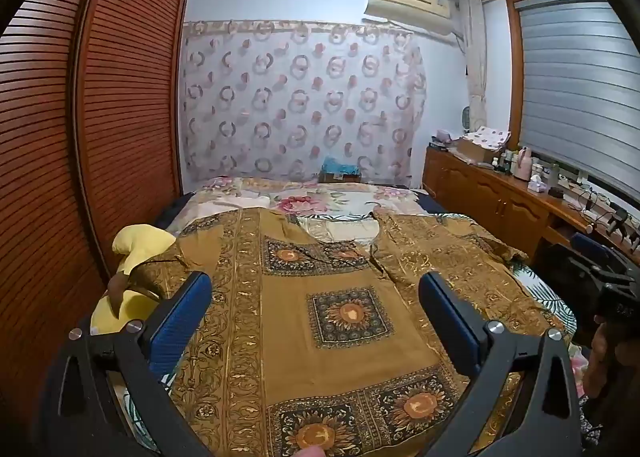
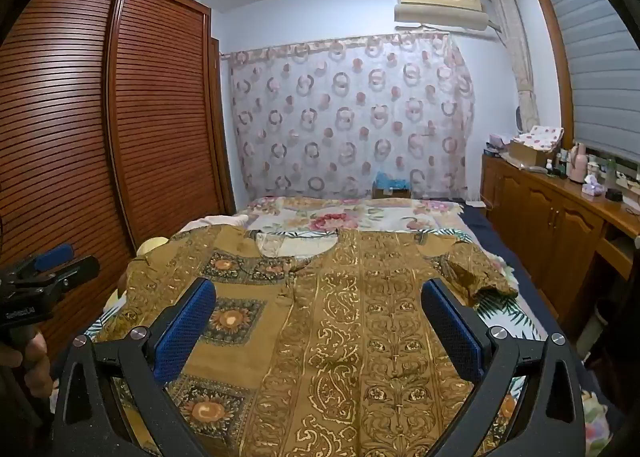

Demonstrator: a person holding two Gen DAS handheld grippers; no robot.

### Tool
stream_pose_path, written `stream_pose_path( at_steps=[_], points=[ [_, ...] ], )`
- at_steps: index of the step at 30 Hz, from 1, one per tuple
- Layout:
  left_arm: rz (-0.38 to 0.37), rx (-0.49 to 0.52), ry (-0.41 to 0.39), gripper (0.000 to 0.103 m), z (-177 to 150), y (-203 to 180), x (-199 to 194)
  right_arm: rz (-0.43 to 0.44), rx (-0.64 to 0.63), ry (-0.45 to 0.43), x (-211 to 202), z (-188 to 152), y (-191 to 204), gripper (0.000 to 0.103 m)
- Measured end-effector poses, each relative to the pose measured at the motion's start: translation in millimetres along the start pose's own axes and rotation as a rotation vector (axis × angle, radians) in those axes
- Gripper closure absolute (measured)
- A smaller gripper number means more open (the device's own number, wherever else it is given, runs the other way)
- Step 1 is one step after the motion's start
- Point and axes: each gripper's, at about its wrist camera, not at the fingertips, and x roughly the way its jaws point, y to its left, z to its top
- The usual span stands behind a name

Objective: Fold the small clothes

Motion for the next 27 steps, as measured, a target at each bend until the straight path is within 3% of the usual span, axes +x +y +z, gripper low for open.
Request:
stream_pose_path(
  at_steps=[27],
  points=[
    [0.021, 0.017, 0.010, 0.000, 1.8, 9.9, -1.8, 0.001, 0.004, 0.000, -1.9, 0.7, -0.5, 0.001]
  ],
)
